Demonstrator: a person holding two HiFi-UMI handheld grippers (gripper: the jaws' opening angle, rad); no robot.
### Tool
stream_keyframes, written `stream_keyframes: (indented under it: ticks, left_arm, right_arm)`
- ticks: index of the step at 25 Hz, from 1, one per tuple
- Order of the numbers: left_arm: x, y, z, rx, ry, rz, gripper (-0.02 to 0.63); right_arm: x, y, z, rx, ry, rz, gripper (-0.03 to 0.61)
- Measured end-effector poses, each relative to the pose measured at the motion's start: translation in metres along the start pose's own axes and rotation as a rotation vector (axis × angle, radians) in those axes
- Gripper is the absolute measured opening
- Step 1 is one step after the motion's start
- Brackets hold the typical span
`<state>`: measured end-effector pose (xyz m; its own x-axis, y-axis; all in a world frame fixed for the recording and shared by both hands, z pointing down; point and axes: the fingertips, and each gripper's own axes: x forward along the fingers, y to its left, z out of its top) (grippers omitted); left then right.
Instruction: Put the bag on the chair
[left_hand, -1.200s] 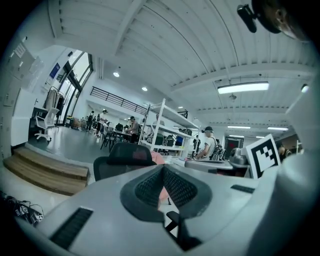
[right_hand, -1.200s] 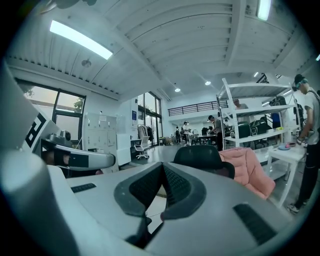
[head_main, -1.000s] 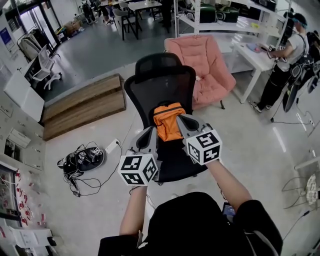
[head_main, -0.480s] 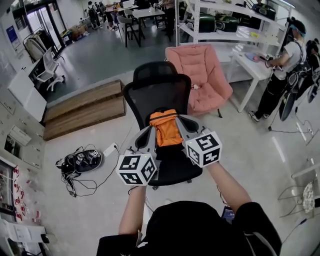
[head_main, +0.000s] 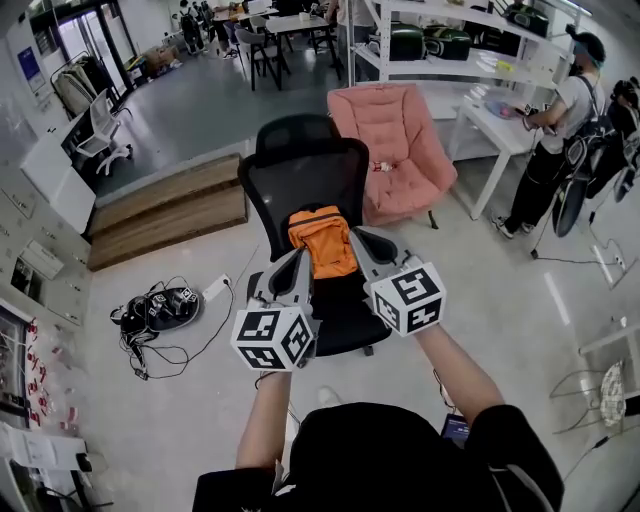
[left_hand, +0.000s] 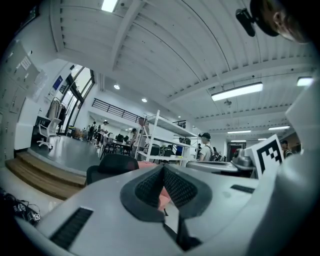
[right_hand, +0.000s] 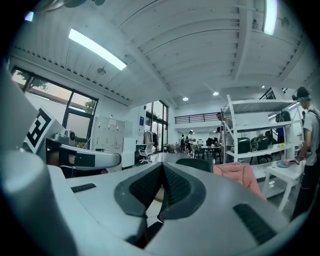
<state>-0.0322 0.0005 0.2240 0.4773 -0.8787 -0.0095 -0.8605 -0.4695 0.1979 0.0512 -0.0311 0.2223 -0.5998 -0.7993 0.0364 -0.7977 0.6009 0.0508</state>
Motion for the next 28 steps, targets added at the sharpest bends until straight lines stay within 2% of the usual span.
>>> stream_keyframes:
  ticks: [13,28]
  left_arm:
    - [-0.044,-0.064,-0.024,0.015,0.009,0.041,0.009]
    - [-0.066,-0.109,-0.035,0.025,0.005,0.056,0.009]
  right_arm:
    - [-0.077,0.011,-0.011,-0.005,0.002,0.030,0.002]
    - [-0.128,0.015,-0.019,-0.007,-0.006,0.044,0.002]
